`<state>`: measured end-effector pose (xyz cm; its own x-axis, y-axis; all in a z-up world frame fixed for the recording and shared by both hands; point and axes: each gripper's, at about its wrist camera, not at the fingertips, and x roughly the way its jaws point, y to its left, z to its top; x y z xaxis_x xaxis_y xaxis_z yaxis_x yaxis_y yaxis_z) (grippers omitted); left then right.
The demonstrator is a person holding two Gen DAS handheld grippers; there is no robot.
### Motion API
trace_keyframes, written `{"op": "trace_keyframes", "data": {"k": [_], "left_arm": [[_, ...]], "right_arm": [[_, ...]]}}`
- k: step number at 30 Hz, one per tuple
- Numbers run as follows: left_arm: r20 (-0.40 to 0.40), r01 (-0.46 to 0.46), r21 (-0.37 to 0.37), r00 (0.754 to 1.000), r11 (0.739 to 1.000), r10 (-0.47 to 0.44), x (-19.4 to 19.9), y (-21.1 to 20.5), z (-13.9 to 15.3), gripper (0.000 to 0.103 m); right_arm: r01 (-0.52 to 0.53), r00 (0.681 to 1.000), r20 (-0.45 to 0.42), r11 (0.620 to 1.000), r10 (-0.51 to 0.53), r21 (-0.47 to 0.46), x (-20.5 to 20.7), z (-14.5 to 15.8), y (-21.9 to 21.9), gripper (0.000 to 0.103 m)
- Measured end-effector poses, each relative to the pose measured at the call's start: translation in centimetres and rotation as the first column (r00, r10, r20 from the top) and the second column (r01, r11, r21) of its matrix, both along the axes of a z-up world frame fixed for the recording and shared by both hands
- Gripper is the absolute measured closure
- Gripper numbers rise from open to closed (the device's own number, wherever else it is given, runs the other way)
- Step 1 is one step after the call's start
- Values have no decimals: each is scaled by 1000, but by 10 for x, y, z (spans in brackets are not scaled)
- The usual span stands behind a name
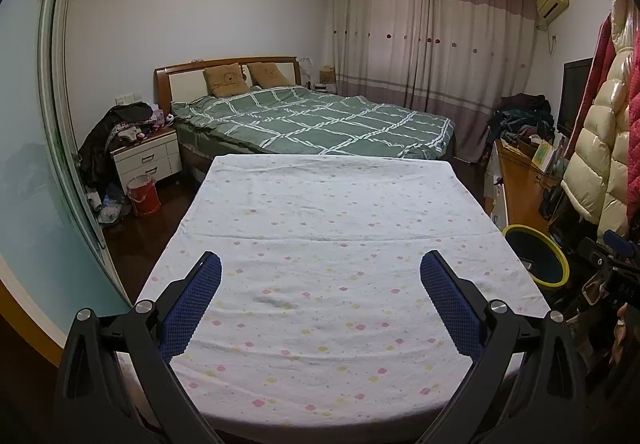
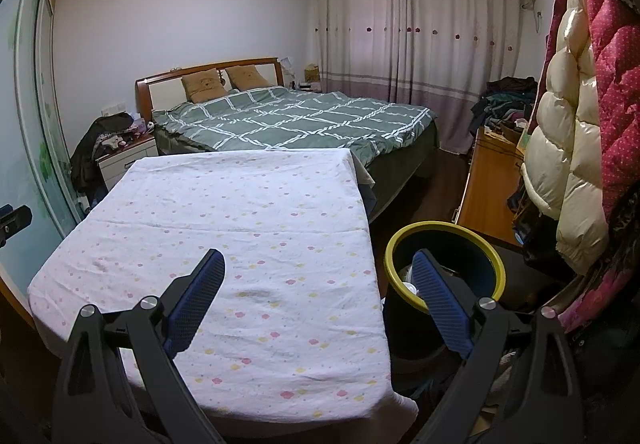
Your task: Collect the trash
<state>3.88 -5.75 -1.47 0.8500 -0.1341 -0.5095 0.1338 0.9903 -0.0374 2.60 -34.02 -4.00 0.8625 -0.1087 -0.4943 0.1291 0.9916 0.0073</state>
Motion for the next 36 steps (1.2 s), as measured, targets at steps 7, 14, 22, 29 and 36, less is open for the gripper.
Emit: {"op": "trace_keyframes", "data": {"k": [7,14,22,29,36], "left_arm": [[4,4,3,1000,1000,-4,-2,-1,2,5],[5,7,3,1000,1000,-7,-2,-1,2,5],[1,13,8,1000,1000,-13,-3,-2,1,5],[-1,18,13,1000,1000,-18,-3,-2,1,5],[-6,20,14,1000,1000,-20,-1,-3,-2,5]], "right_arm": [[6,1000,10,1000,-6,1,-4,0,-2,13],[10,1000,13,1000,-10,2,-5,2,-2,13],[10,1000,12,1000,-10,3,-5,1,-3,13],[12,1000,11,1000,-12,4,-5,2,-4,13],[10,1000,11,1000,-10,4,-5,2,-4,13]]}}
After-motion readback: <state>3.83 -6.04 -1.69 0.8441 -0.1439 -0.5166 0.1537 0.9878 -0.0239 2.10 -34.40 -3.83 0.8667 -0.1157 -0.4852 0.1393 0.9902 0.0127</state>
